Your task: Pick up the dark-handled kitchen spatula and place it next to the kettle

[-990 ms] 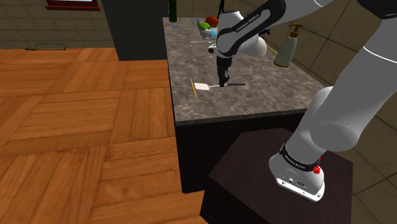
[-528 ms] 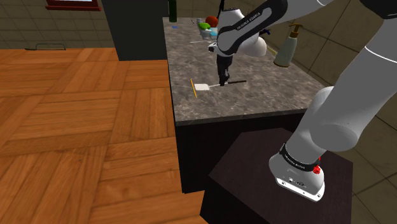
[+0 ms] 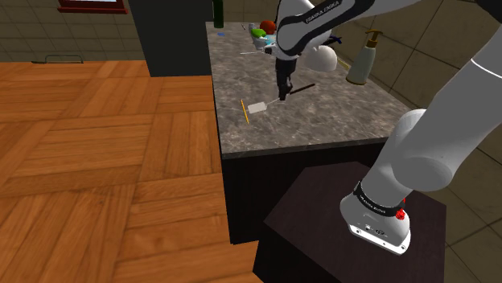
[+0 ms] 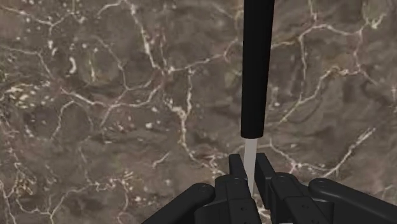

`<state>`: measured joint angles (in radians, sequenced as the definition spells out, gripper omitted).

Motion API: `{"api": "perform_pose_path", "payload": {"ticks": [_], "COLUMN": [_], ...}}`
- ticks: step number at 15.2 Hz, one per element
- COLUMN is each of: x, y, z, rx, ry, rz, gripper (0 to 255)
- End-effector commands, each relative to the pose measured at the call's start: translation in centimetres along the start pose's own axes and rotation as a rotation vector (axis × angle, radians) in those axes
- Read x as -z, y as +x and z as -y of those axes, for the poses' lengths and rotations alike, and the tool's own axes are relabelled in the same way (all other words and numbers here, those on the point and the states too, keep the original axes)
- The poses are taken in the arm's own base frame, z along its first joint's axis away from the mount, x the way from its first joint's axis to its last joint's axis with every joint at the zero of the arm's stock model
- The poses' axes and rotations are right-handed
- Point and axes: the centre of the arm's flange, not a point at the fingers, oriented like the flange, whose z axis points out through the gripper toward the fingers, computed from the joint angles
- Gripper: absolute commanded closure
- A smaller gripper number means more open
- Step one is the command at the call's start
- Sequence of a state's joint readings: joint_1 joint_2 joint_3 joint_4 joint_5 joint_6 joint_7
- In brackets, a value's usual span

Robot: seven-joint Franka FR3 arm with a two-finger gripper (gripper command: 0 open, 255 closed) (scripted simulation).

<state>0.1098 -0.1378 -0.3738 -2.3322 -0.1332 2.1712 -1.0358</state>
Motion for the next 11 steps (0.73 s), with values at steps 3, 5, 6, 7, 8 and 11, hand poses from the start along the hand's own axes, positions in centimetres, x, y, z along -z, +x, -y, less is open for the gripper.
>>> {"api": "perform_pose_path", "payload": {"ticks": [3, 5, 6, 7, 8, 11], "x": [2.1, 3.1, 3.6, 4.2, 4.7, 6.3], "y": [-0.1, -0.2, -0.2, -0.2, -0.3, -0.4], "z": [0.0, 0.0, 0.0, 0.0, 0.0, 0.0], "rx": [0.000, 0.000, 0.000, 0.000, 0.000, 0.000], "ry": [0.000, 0.000, 0.000, 0.000, 0.000, 0.000], "rz": [0.000, 0.000, 0.000, 0.000, 0.000, 0.000], "gripper": [255, 255, 255, 255, 255, 255]}}
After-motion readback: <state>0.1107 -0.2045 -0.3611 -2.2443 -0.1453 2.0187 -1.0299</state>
